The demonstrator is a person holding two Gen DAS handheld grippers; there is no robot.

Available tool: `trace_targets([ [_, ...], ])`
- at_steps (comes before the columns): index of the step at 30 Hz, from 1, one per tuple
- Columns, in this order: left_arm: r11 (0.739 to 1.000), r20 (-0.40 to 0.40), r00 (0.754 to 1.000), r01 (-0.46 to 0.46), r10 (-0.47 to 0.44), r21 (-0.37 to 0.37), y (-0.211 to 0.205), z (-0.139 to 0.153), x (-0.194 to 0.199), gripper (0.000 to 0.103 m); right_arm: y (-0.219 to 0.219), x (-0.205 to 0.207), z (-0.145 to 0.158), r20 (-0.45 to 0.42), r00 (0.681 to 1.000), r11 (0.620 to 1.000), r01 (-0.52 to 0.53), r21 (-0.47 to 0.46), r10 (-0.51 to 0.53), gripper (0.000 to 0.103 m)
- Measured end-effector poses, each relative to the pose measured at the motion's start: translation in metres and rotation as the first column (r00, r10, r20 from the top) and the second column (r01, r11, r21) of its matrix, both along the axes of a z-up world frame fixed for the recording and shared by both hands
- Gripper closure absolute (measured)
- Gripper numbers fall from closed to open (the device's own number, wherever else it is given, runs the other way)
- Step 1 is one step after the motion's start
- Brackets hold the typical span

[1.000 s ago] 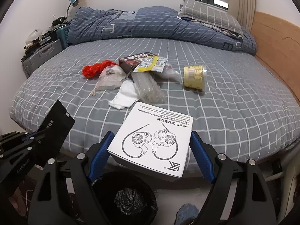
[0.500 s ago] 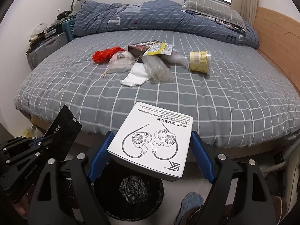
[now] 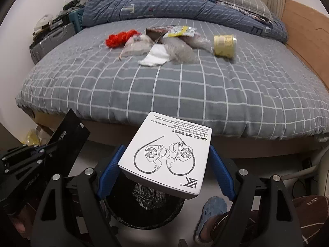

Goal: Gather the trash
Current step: 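Carry the black sachet and white box off the bed toward the floor bin, then open the right tool to drop the white box into the bin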

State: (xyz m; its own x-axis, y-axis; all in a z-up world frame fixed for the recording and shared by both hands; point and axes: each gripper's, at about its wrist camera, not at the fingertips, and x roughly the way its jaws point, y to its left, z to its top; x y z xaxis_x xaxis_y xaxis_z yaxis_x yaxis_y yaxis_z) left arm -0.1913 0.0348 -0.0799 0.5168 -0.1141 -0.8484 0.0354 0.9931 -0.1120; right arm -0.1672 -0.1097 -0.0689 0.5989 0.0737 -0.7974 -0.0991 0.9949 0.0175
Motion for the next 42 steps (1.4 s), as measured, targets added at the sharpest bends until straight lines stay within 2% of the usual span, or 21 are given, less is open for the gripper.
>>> trace_targets([
  [12, 1.0, -0.103, 0.995, 0.001, 0.0, 0.013, 0.007, -0.058, 0.022, 0.101, 0.008, 0.018, -0.052, -0.115, 0.993, 1.0, 0.004, 0.02, -0.002, 0.025],
  [24, 0.999, -0.163, 0.987, 0.014, -0.008, 0.034, 0.008, -0.106, 0.04, 0.101, 0.019, 0.034, -0.107, -0.221, 0.975, 1.0, 0.009, 0.02, -0.004, 0.025],
  [42, 0.998, -0.205, 0.978, -0.024, 0.035, 0.053, 0.038, -0.138, 0.038, 0.101, 0.037, 0.042, -0.156, -0.325, 0.946, 1.0, -0.007, 0.025, 0.015, 0.025],
])
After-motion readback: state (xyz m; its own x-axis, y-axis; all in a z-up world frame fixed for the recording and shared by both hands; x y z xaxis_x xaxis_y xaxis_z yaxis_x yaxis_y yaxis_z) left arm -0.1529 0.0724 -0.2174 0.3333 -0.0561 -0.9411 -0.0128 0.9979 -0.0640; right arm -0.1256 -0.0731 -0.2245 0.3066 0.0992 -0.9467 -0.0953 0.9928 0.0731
